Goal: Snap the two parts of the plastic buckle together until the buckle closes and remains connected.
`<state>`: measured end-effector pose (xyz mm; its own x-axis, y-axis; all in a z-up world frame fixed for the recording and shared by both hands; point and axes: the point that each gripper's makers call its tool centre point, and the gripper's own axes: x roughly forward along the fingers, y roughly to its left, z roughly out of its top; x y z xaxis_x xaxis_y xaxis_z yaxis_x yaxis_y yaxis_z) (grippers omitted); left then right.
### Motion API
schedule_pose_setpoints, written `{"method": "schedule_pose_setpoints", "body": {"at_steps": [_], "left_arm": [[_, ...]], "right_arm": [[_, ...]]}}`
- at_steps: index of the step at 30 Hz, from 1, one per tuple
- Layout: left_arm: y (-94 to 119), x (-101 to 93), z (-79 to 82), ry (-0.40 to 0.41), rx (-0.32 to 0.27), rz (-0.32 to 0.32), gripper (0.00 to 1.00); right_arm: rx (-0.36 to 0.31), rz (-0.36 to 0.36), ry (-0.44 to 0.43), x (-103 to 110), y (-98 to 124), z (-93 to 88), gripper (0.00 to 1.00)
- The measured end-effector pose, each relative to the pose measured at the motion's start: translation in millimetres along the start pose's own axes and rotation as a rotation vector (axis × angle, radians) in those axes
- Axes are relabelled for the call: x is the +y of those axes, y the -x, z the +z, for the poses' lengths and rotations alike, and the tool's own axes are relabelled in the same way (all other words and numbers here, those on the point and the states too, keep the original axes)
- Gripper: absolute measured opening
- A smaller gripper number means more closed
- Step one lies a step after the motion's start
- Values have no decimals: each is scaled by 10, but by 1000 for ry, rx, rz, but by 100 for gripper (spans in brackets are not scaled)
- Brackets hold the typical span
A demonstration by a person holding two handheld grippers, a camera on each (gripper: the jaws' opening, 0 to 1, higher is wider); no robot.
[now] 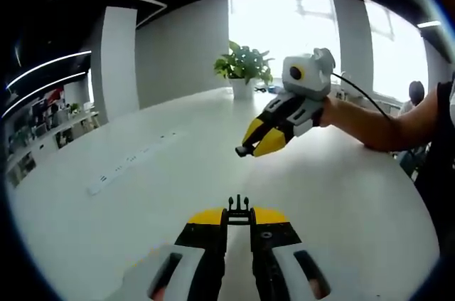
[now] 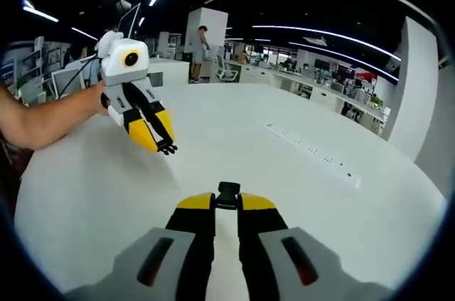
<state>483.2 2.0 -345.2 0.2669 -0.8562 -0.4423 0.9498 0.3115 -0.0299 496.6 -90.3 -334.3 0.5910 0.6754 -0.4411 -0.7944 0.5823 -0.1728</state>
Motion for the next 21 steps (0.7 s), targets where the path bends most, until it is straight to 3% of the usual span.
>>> {"method": "schedule_pose_setpoints", "body": {"at_steps": [21], "left_arm": [[31, -190, 44, -16, -2, -19, 10]], "right_arm": [[20, 4, 3, 61, 38, -80, 9]]}}
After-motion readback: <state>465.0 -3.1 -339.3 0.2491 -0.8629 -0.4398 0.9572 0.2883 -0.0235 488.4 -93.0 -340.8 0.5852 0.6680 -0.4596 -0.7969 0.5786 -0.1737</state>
